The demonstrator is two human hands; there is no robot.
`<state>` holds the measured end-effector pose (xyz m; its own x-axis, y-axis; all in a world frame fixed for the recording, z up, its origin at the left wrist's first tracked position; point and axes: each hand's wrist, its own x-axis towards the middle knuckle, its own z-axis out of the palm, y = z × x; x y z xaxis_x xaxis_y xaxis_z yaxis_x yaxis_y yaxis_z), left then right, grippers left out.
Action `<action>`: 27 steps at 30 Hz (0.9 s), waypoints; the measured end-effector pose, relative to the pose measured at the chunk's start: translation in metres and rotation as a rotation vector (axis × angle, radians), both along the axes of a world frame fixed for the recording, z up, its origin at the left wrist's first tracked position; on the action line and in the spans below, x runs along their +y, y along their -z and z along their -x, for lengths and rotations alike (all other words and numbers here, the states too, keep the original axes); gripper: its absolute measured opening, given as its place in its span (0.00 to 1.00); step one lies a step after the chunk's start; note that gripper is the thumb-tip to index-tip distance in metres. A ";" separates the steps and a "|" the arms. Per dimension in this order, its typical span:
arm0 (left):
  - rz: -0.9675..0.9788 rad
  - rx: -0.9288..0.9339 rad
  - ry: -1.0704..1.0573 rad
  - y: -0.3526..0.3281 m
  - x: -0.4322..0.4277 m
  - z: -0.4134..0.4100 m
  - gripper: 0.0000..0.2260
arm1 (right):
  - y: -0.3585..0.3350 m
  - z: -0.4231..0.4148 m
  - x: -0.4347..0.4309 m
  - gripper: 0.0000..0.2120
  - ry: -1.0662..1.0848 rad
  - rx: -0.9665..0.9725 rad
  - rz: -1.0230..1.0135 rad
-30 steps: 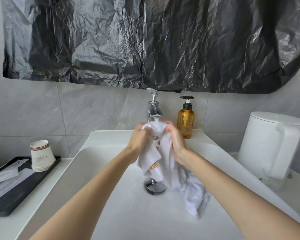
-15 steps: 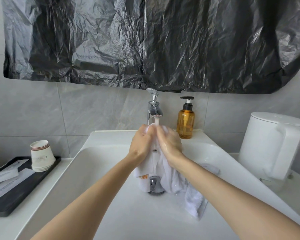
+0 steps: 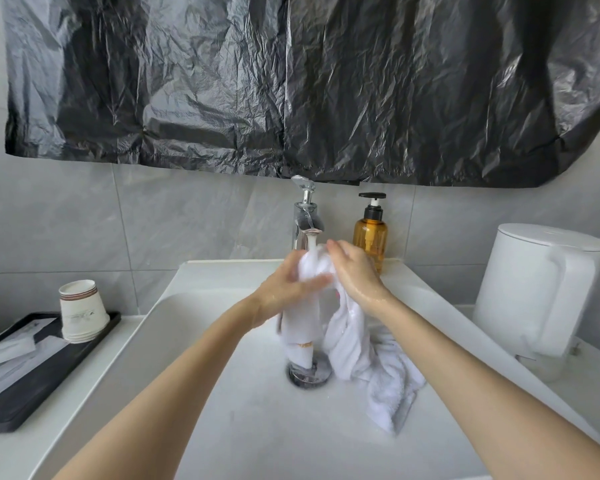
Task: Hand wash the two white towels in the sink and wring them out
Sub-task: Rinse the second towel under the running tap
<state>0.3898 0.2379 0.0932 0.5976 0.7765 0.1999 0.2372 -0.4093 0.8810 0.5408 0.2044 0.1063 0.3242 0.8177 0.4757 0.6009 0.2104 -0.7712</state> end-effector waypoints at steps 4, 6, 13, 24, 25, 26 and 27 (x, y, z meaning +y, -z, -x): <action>-0.098 0.058 -0.064 0.010 0.000 -0.010 0.39 | -0.003 0.000 0.000 0.12 -0.073 0.205 -0.071; -0.058 -0.036 -0.072 0.011 0.005 -0.009 0.32 | -0.003 0.000 0.002 0.10 -0.115 0.423 -0.063; 0.164 -0.299 -0.128 0.004 0.005 -0.008 0.24 | 0.006 0.003 0.004 0.09 -0.189 0.584 0.087; 0.227 -0.432 -0.287 0.011 -0.007 -0.029 0.17 | 0.019 0.034 0.001 0.21 0.109 0.069 -0.025; 0.200 -0.419 -0.317 0.010 -0.008 -0.029 0.16 | 0.018 0.035 0.003 0.23 0.114 0.036 -0.027; 0.198 -0.417 -0.346 0.009 -0.007 -0.029 0.15 | 0.017 0.034 0.003 0.23 0.115 -0.028 -0.029; 0.196 -0.409 -0.373 0.010 -0.006 -0.028 0.14 | 0.015 0.033 0.002 0.21 0.122 -0.131 -0.018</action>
<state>0.4176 0.2322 0.0836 0.1818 0.9652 0.1878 -0.0413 -0.1834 0.9822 0.5074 0.2066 0.0910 0.3547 0.7668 0.5349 0.7181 0.1430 -0.6811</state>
